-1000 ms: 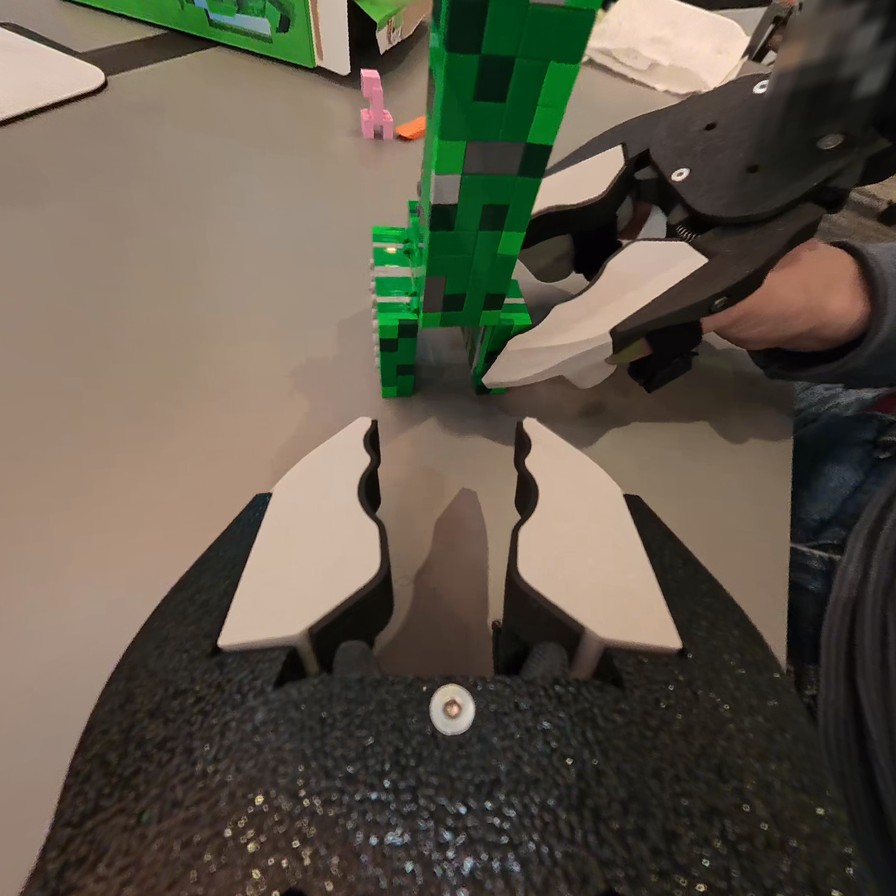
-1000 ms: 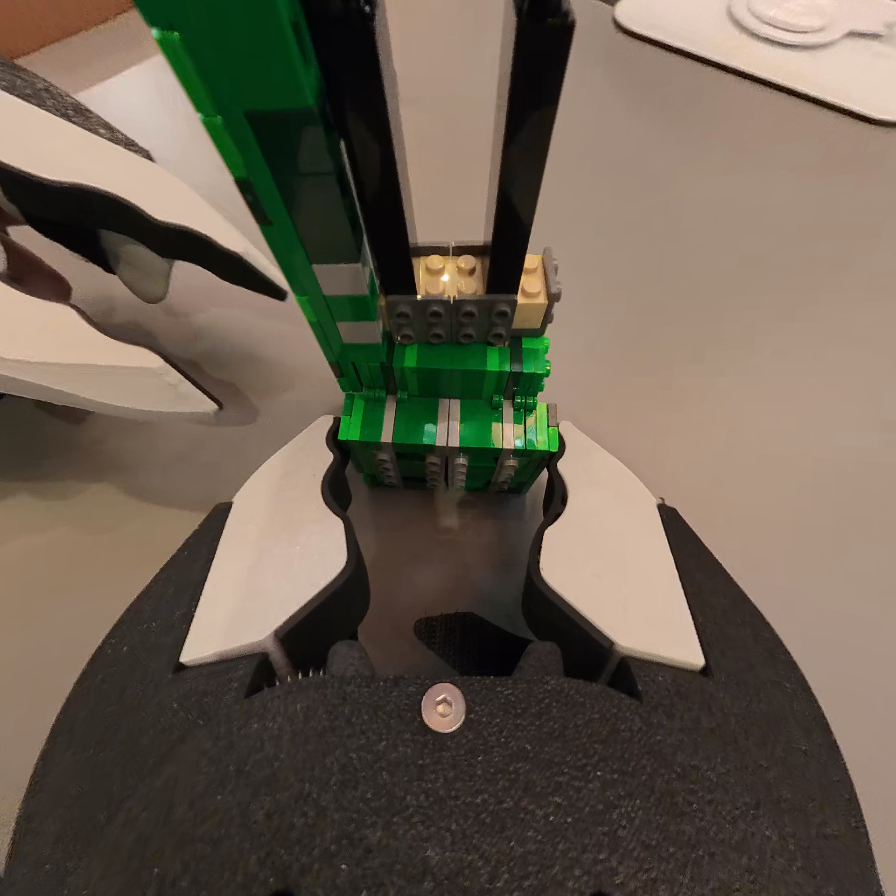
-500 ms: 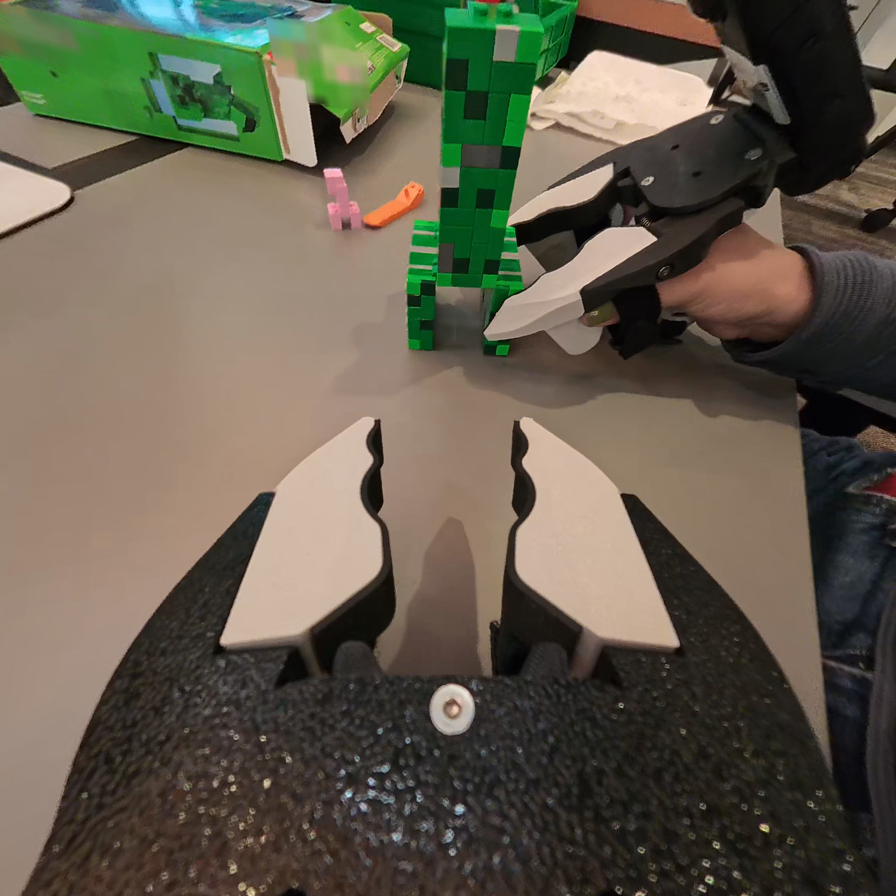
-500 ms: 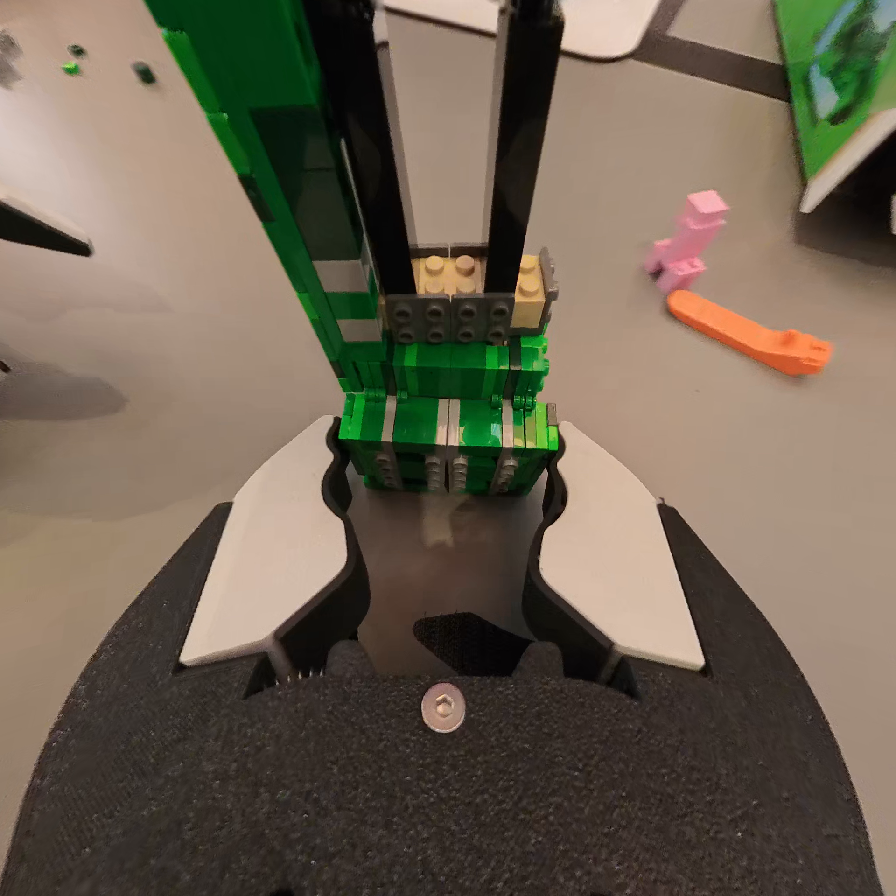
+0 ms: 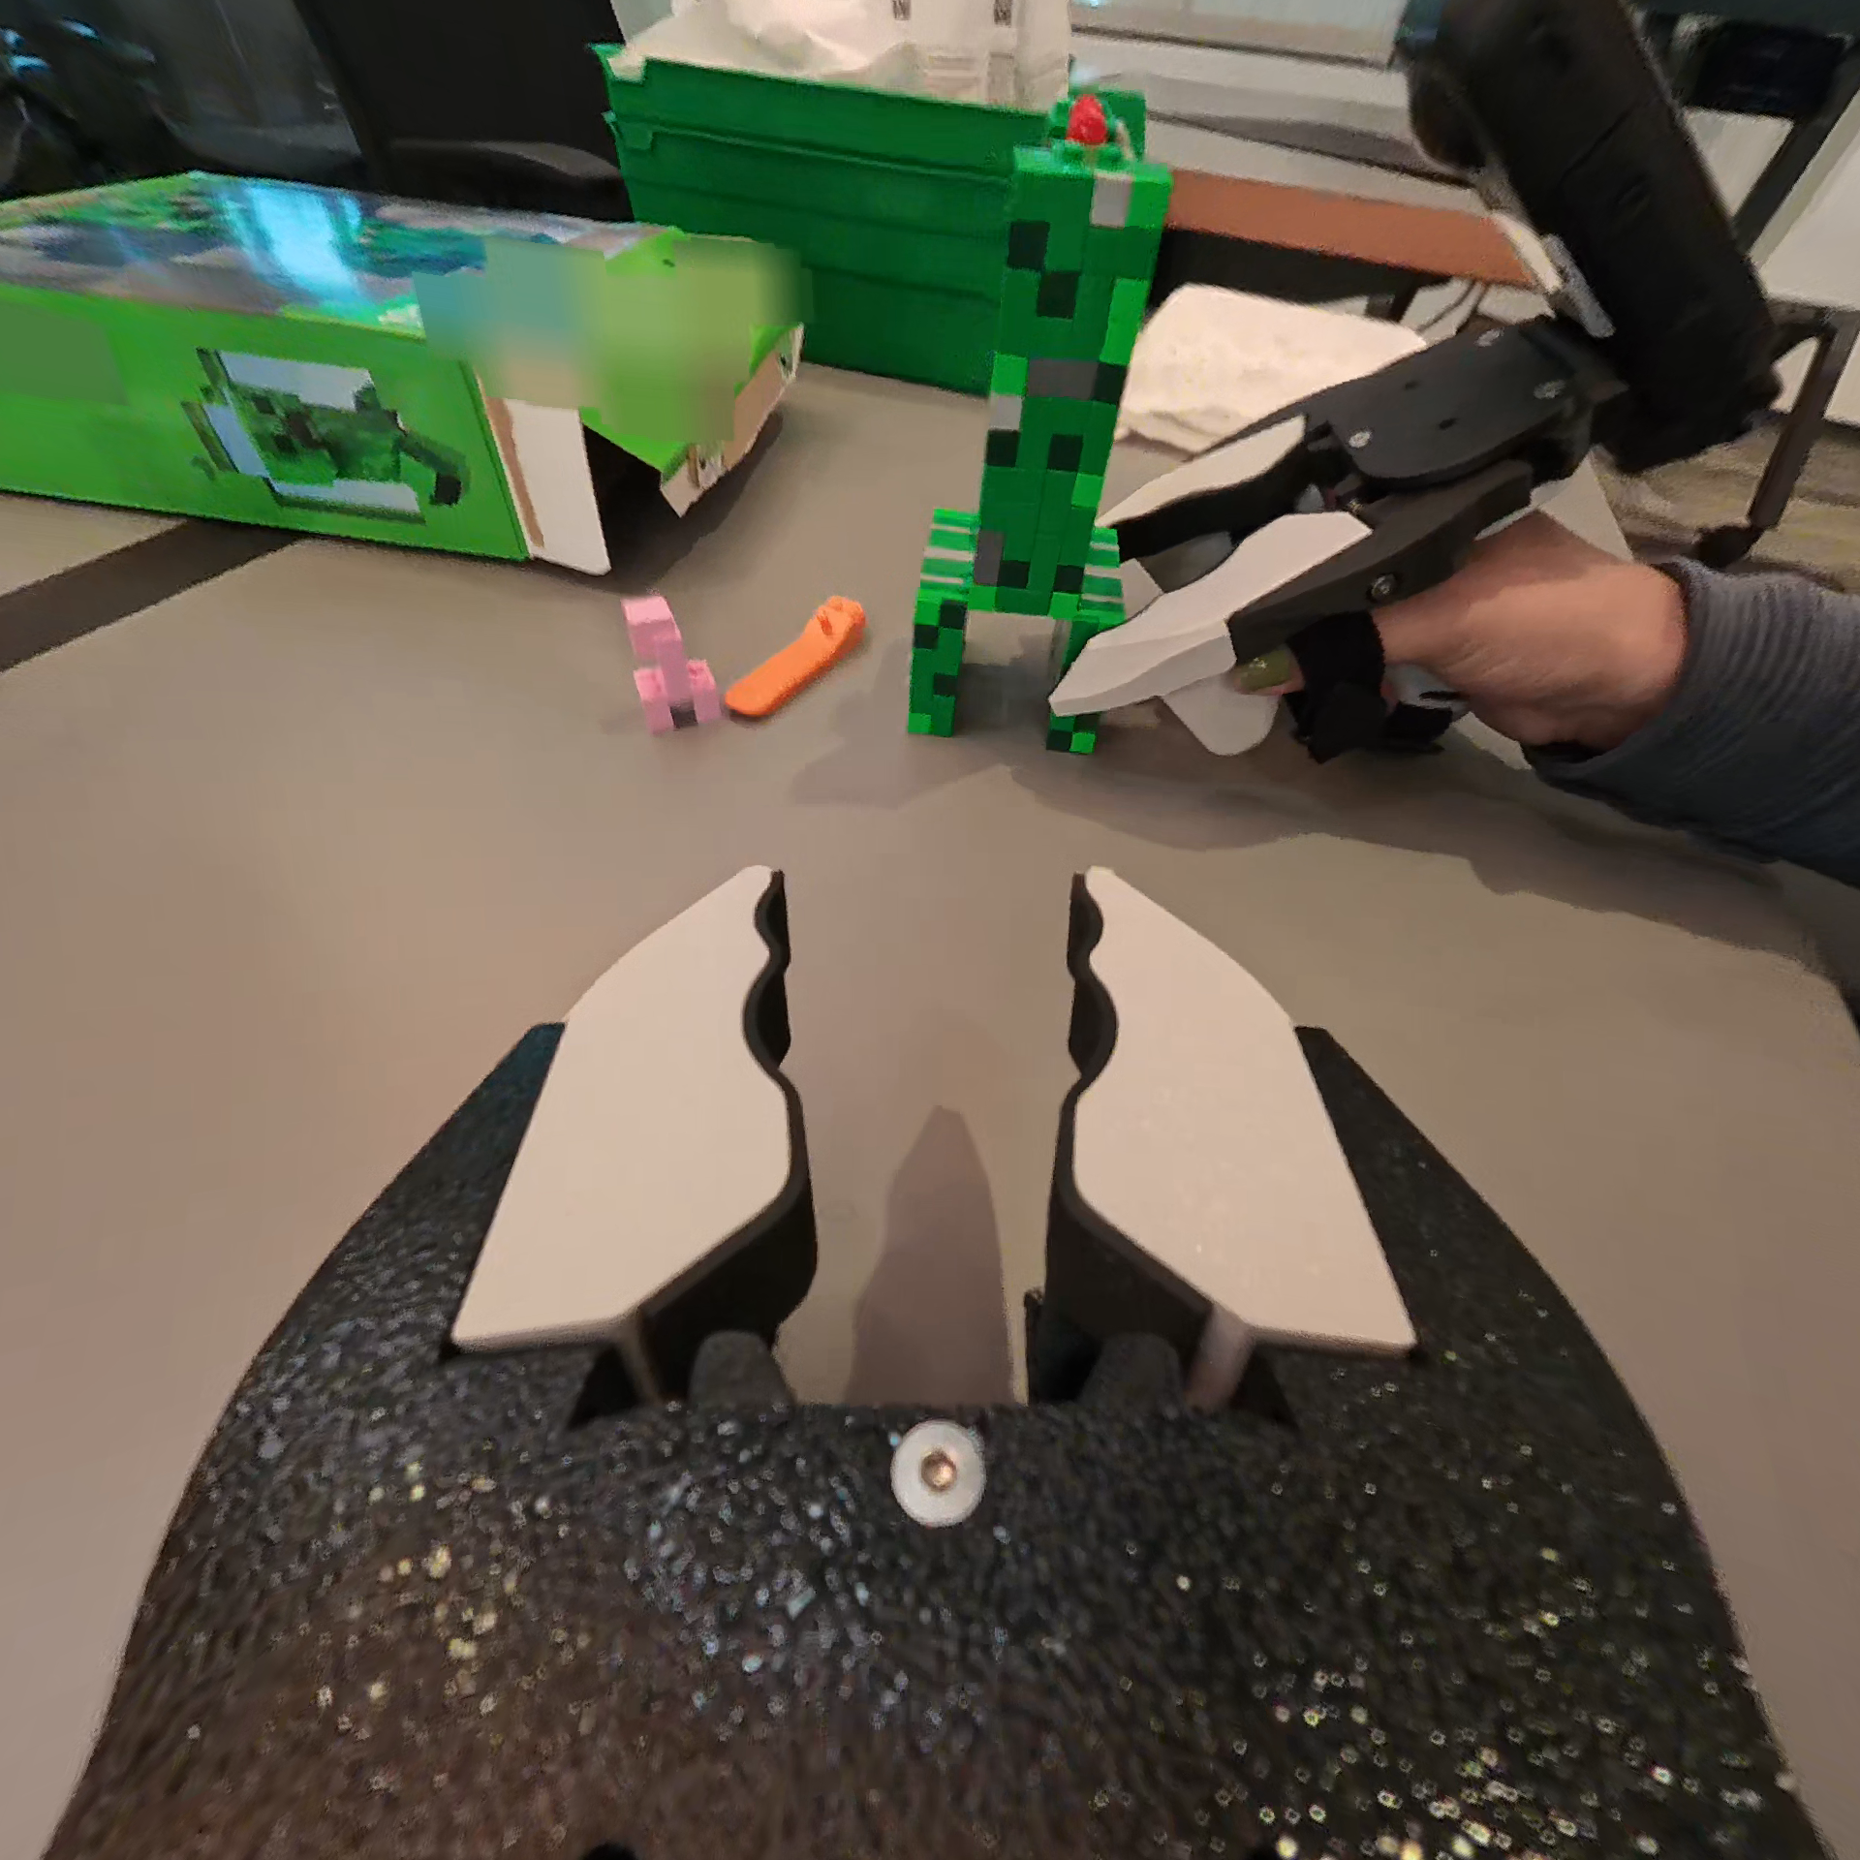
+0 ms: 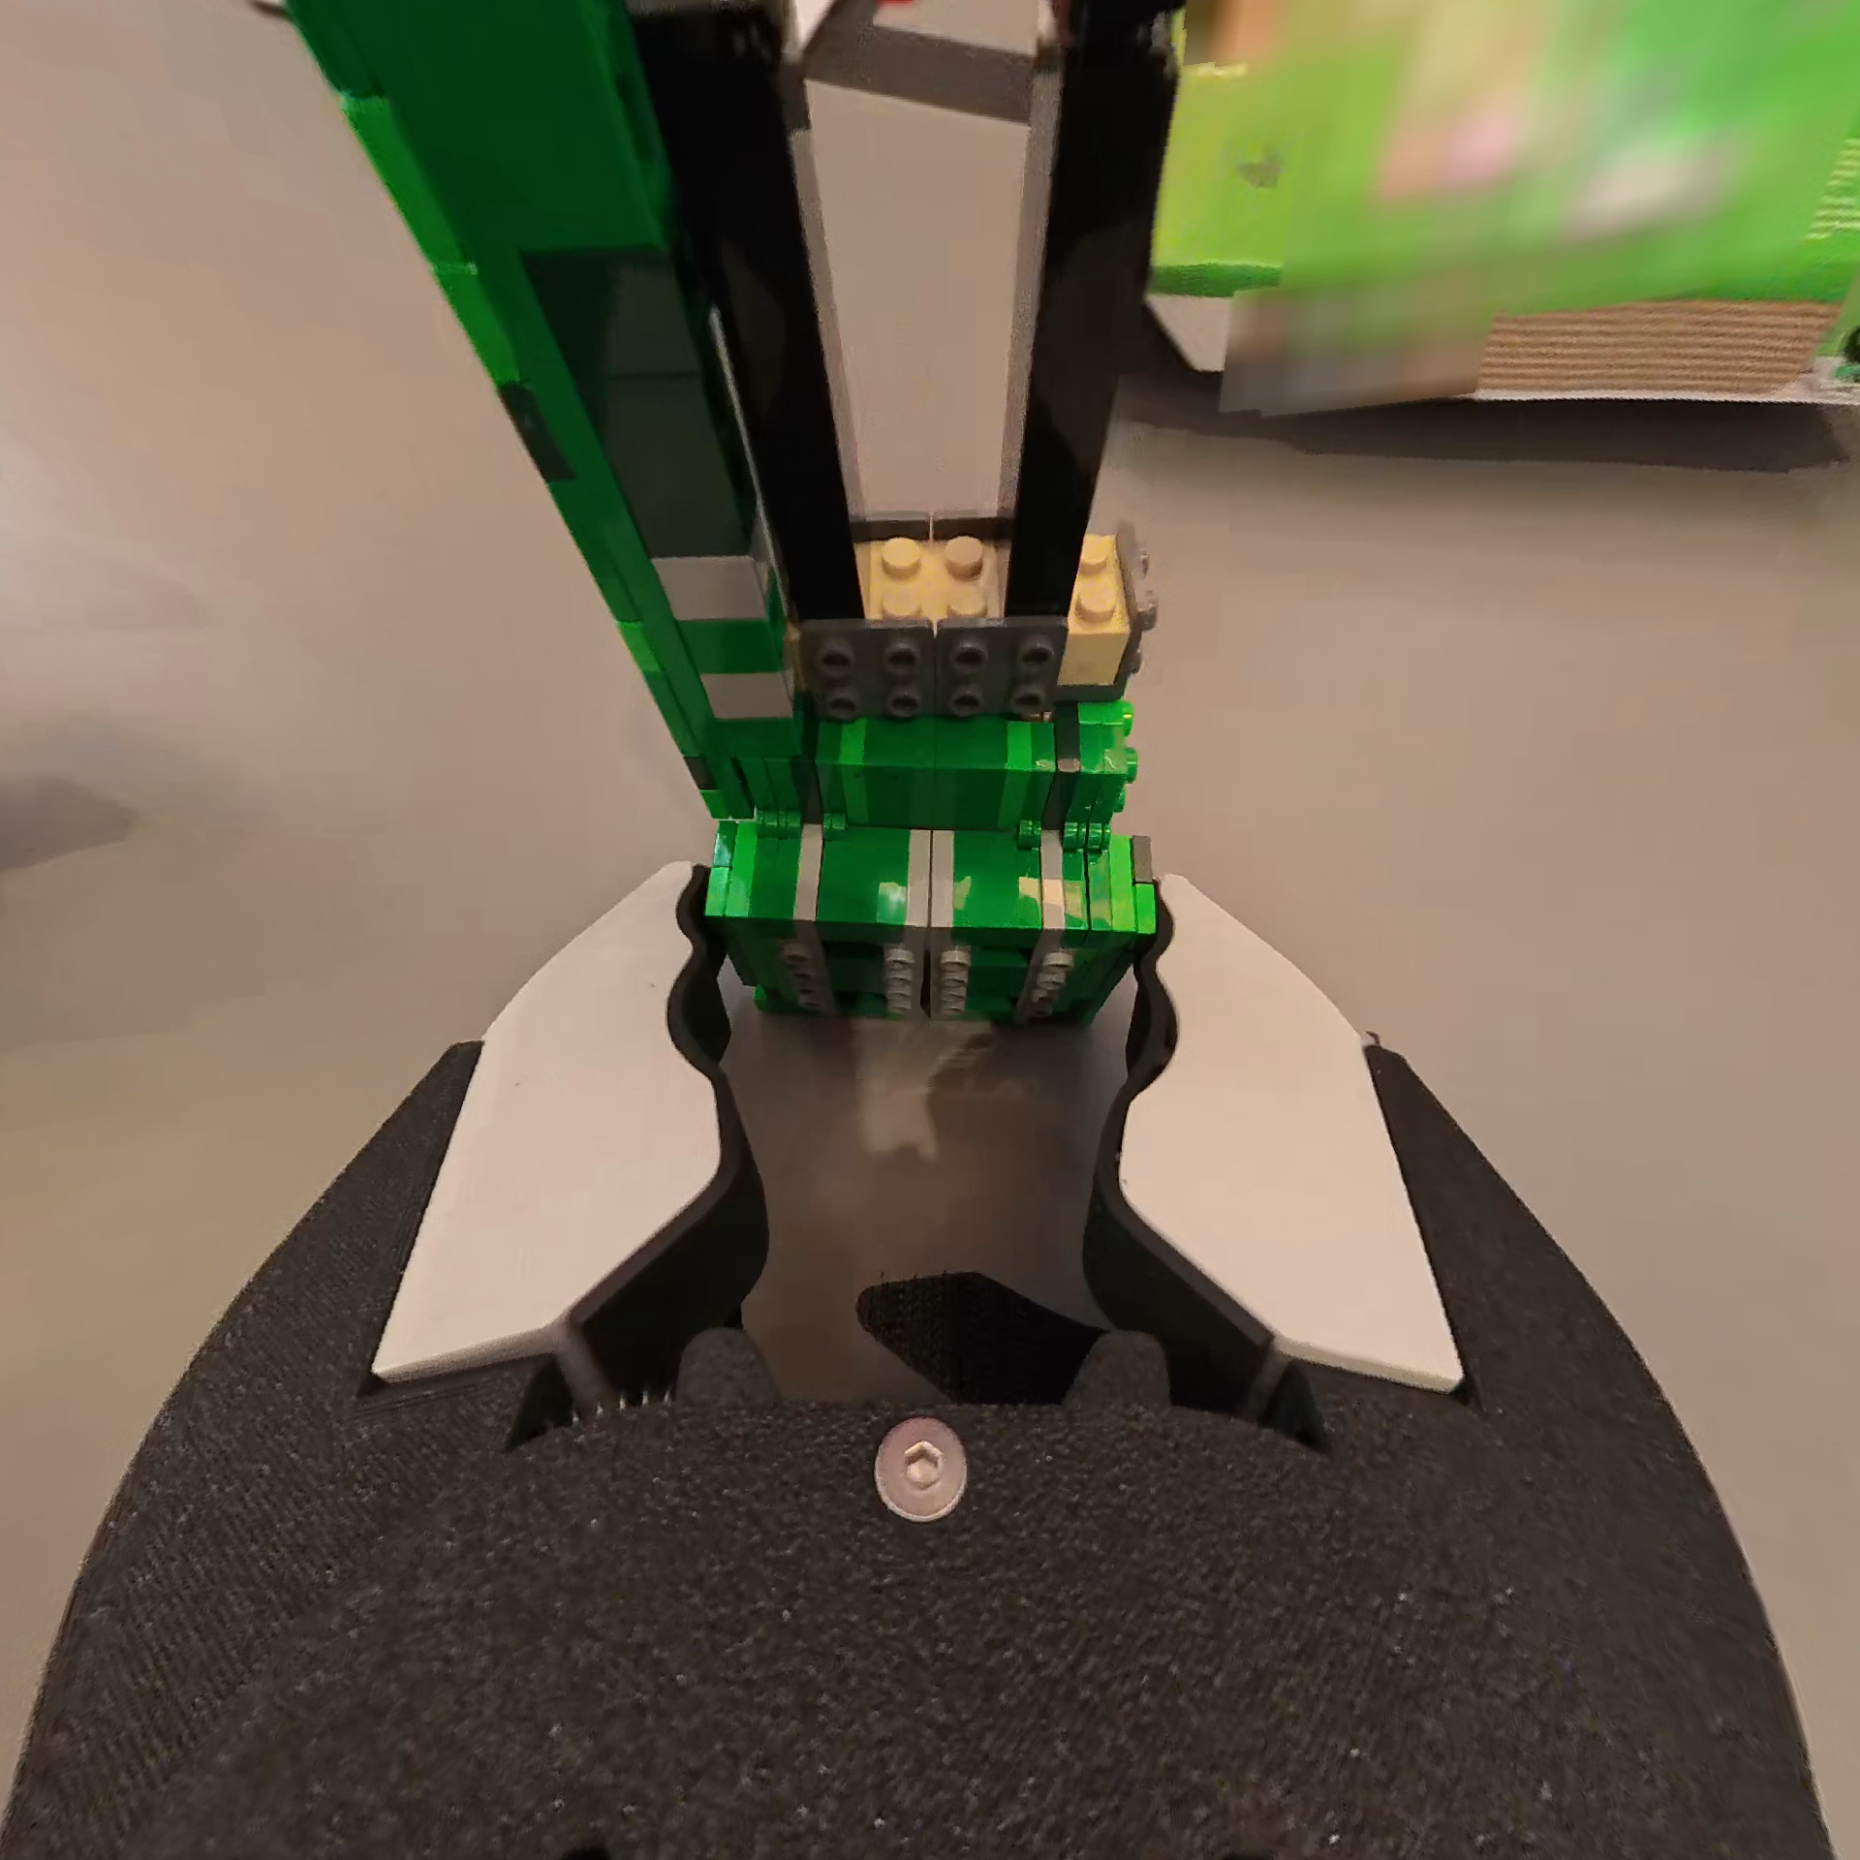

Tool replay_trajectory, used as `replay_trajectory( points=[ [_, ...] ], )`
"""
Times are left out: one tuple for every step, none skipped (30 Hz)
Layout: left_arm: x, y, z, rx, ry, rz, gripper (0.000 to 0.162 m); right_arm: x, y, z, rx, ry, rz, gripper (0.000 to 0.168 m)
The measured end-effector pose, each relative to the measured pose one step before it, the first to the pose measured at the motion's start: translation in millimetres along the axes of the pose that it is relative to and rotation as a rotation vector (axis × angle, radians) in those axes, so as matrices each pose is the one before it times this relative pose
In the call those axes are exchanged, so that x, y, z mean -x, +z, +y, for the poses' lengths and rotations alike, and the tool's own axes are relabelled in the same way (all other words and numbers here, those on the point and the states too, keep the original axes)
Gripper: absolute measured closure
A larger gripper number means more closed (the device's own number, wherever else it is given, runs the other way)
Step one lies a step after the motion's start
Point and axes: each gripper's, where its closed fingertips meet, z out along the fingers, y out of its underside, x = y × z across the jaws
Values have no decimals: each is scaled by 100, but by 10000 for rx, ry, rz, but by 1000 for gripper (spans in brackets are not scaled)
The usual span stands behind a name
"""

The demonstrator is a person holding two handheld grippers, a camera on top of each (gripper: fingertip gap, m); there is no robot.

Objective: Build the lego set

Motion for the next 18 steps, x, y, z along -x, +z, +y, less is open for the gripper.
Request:
replay_trajectory(
  points=[
    [492,510,-400,-164,-73,-52,109,-875,136,-92,-10,13,164,90],
    [579,493,-512,-243,-39,-100,109,-889,178,-121,-20,9,164,90],
    [666,442,-566,-300,-28,-157,109,-907,225,-144,-19,11,172,90],
    [644,426,-563,-307,-40,-142,109,-886,261,-146,-3,24,156,90],
    [505,414,-448,-227,-50,-46,109,-844,304,-152,0,51,112,90],
    [434,431,-329,-162,-72,-3,109,-806,316,-176,-6,58,95,90],
    [452,415,-255,-130,-76,-17,109,-823,341,-179,-3,30,114,90],
    [439,368,-252,-137,-60,-32,109,-805,334,-186,-3,8,117,90],
    [411,331,-267,-142,-41,-37,109,-769,324,-177,-5,8,96,89],
    [362,296,-261,-128,-35,-23,109,-744,317,-155,-3,14,87,89],
    [303,275,-222,-111,-28,1,109,-714,290,-134,-2,17,80,89],
    [270,266,-167,-78,-26,16,110,-658,239,-117,-6,21,68,89],
    [230,274,-109,-40,-42,29,110,-606,214,-94,-9,21,63,89],
    [131,287,-2,24,-73,96,111,-549,182,-77,-8,12,66,89],
    [25,321,108,105,-126,171,111,-487,146,-73,-11,3,64,89],
    [43,324,177,147,-172,153,111,-392,139,-74,-9,-7,46,89],
    [59,268,81,88,-146,98,110,-280,135,-60,-2,-7,10,89],
    [54,185,-25,10,-74,74,110,-161,111,-47,1,8,-33,89]
  ],
)
